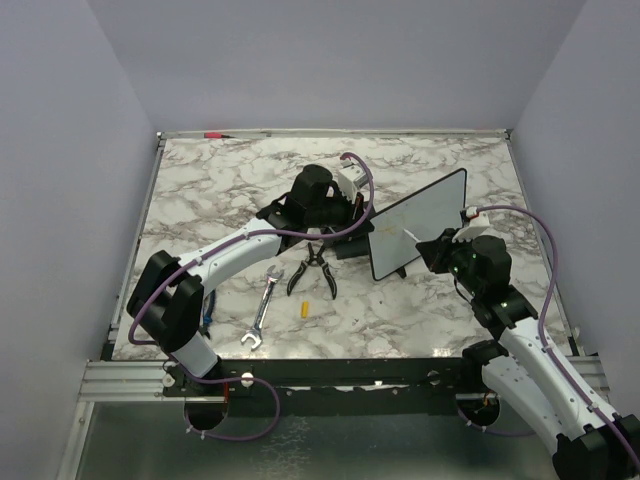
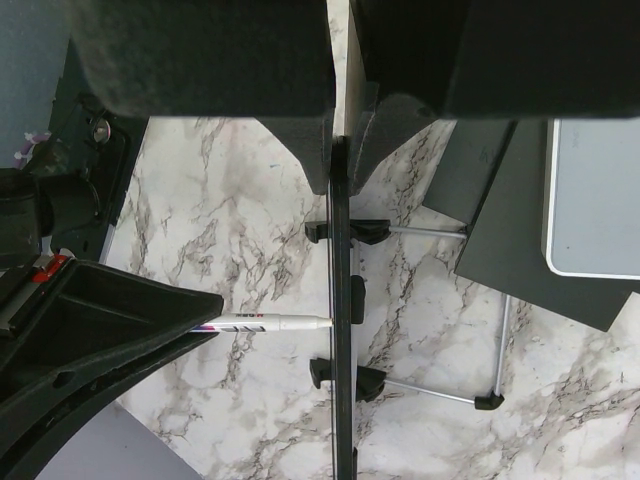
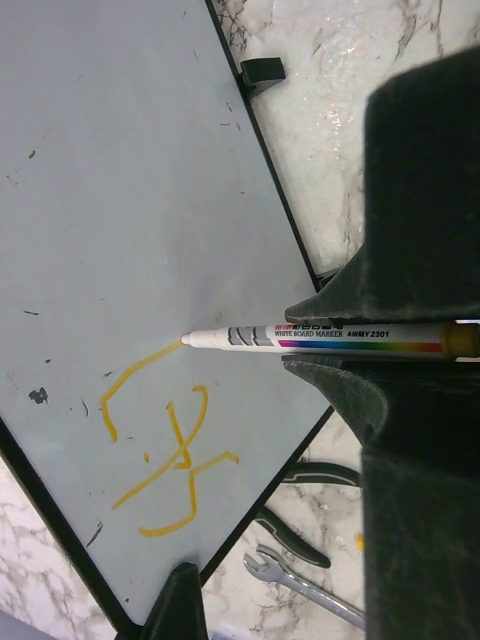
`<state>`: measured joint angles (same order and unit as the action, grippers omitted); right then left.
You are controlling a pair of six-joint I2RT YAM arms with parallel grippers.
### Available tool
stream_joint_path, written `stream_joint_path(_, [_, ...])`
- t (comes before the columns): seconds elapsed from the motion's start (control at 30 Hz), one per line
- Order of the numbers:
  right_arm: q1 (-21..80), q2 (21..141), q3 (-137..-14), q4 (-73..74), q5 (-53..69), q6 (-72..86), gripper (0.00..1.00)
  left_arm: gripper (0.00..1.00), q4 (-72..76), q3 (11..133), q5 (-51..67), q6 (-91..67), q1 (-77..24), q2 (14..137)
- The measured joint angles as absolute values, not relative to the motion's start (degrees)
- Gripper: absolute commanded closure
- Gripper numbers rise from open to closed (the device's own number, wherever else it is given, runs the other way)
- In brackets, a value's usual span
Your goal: Write a sentence on the whiteboard
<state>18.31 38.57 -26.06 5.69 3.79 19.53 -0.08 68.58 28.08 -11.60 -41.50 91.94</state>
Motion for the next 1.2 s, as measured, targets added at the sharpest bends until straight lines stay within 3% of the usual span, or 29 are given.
stream_joint_path(1.2, [18.31,41.6,-30.83,2.96,-0.99,19.64,0.99,1.0,-0.12,68.62,27.64,-11.6,-41.69,91.94])
